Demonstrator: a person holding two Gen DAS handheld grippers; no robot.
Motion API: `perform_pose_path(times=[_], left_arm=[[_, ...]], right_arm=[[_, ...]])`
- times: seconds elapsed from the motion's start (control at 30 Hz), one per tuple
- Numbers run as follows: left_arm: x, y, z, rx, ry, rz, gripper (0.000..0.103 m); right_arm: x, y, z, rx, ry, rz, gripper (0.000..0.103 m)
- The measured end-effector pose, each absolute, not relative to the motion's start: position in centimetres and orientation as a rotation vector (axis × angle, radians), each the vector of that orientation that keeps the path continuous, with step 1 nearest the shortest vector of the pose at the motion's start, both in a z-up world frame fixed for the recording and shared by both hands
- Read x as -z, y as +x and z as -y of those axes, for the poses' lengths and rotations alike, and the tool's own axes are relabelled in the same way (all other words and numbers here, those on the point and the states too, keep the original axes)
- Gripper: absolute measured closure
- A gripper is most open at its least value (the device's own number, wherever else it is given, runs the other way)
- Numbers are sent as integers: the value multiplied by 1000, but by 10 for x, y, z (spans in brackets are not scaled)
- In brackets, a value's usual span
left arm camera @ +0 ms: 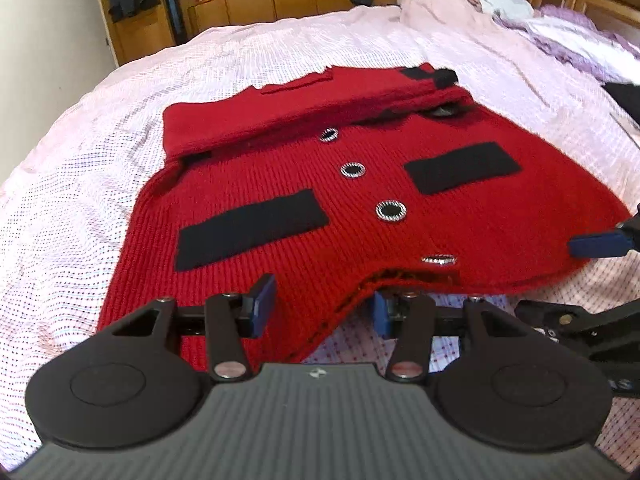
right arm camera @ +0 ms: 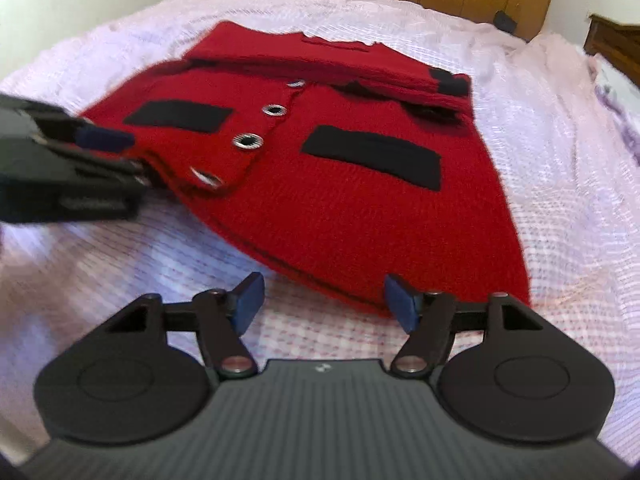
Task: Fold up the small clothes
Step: 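Move both open grippers to the cardigan hem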
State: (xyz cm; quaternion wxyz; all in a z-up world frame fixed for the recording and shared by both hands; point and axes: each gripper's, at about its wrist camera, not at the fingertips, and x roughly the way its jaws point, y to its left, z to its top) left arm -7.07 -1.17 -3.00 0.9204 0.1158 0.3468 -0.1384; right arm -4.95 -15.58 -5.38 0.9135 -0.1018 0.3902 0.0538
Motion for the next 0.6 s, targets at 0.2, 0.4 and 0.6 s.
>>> perform_pose_path(times=[0.2,0.4,0.6], left_arm=[[34,-77,7,277,272,-727,47],[50,-87,3,203,375,-719,47],[41,-69,-14,181,281,-698,47]], right_arm=[[56,-35,172,-8,-207,-766,36],[43,-32,203,59,-63,-682,46],[42,-30,212,36,-47,-684,46]])
